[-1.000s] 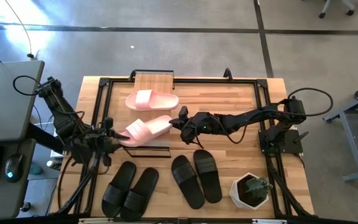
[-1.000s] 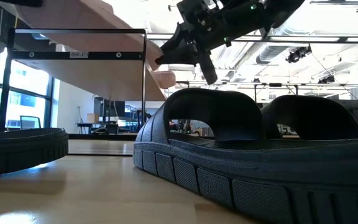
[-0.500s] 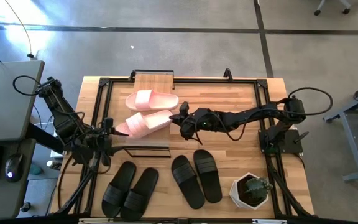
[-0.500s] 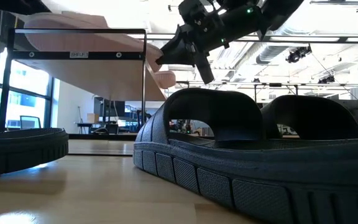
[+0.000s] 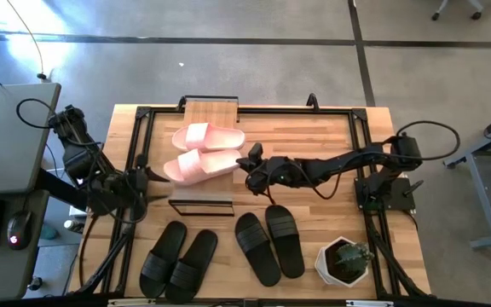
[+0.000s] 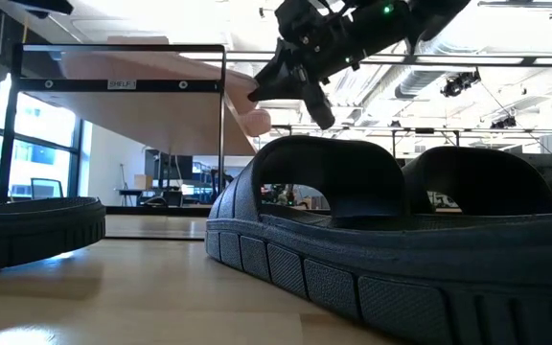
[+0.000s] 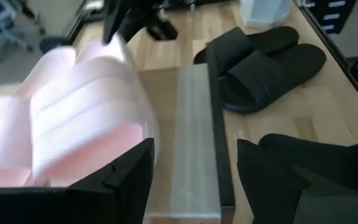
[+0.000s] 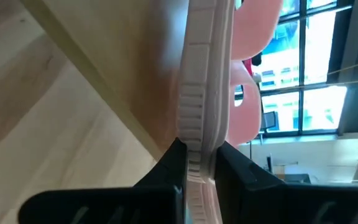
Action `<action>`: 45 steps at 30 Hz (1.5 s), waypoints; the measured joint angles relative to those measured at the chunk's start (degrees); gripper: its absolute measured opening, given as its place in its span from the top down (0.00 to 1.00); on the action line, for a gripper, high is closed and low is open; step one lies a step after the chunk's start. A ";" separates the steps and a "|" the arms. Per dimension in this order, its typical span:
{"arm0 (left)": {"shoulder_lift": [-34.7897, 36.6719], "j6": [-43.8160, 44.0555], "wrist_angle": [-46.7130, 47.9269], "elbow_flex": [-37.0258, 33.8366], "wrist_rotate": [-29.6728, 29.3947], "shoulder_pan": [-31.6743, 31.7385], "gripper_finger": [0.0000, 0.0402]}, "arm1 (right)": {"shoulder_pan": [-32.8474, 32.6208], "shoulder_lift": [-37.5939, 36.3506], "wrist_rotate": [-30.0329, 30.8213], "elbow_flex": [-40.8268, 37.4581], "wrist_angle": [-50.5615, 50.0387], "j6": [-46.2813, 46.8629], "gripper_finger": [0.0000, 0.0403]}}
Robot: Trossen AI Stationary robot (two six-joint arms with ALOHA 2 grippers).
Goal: Pick and place slides into the shelf
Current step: Put the pink slide on the shelf
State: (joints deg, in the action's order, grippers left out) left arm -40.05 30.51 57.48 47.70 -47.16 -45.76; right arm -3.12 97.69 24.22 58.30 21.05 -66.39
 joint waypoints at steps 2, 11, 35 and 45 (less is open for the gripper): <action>0.26 2.59 1.97 0.38 0.00 0.00 0.50 | -0.79 -0.45 1.23 0.02 -1.01 0.68 0.94; 0.24 3.94 3.94 0.36 -0.06 0.00 0.57 | -5.14 -0.85 12.47 0.02 -3.25 0.41 0.94; 0.24 4.38 4.36 0.35 -1.51 0.00 0.61 | -7.03 6.62 23.40 0.13 6.55 -3.17 0.94; 0.24 4.31 4.43 0.36 -1.51 0.00 0.61 | -6.89 6.62 23.05 0.13 7.58 -1.46 0.96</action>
State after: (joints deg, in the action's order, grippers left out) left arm -39.81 34.83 61.91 48.06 -48.66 -45.76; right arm -10.01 104.31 47.27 58.43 28.64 -67.85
